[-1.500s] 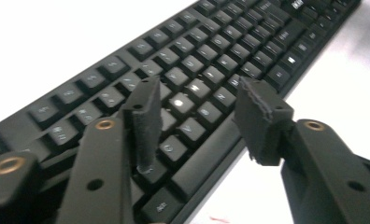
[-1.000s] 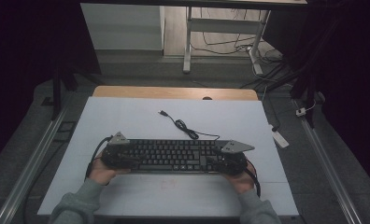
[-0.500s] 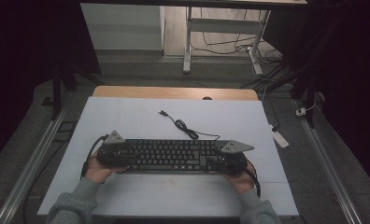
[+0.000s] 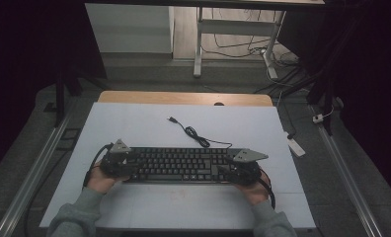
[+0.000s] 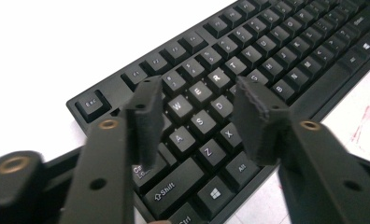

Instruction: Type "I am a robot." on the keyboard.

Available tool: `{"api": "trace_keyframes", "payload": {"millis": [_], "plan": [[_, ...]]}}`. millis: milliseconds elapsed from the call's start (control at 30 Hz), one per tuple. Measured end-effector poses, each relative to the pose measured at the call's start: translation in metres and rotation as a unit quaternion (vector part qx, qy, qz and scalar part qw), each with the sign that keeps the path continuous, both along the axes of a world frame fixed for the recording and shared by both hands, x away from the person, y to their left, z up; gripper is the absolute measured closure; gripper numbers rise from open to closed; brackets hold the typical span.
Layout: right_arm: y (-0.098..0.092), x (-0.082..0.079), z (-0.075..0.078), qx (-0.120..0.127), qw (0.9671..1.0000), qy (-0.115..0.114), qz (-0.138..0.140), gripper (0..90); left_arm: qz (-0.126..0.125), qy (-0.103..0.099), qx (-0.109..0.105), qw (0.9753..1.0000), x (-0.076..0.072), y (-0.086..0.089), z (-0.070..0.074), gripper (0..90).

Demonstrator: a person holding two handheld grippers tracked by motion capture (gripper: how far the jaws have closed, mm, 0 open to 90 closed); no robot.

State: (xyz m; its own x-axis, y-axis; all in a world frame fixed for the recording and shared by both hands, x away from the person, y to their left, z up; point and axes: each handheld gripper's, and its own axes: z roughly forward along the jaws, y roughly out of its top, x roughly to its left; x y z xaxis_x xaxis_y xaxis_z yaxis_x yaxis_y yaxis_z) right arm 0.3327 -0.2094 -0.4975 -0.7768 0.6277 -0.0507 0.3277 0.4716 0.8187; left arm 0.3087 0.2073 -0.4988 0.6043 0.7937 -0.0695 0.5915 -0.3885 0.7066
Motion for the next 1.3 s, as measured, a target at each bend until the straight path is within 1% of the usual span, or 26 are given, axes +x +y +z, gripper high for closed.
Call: {"api": "trace_keyframes", "payload": {"millis": [233, 433, 667, 1167, 1233, 1300], "plan": [[0.0, 0.0, 0.0, -0.001, 1.0, 0.001, -0.002, 53.2, -0.003, 0.007, 0.017, 0.9998, 0.001, 0.0, -0.005, 70.8], [0.0, 0.0, 0.0, -0.001, 1.0, 0.0, -0.002, 53.2, -0.008, 0.018, 0.027, 0.9994, 0.002, -0.001, -0.009, 88.4], [0.0, 0.0, -0.001, -0.004, 1.0, 0.001, -0.003, 53.0, -0.005, 0.023, 0.037, 0.9991, 0.005, -0.001, -0.014, 88.9], [0.0, 0.0, -0.001, -0.004, 1.0, 0.001, -0.003, 52.9, 0.0, 0.025, 0.041, 0.9988, 0.008, -0.004, -0.02, 88.9], [0.0, 0.0, -0.001, -0.005, 1.0, 0.001, -0.003, 52.9, -0.001, 0.027, 0.049, 0.9984, 0.008, -0.006, -0.022, 88.9], [0.0, 0.0, -0.001, -0.008, 1.0, 0.001, -0.003, 53.0, 0.0, 0.026, 0.048, 0.9985, 0.009, -0.006, -0.022, 89.0]]}}
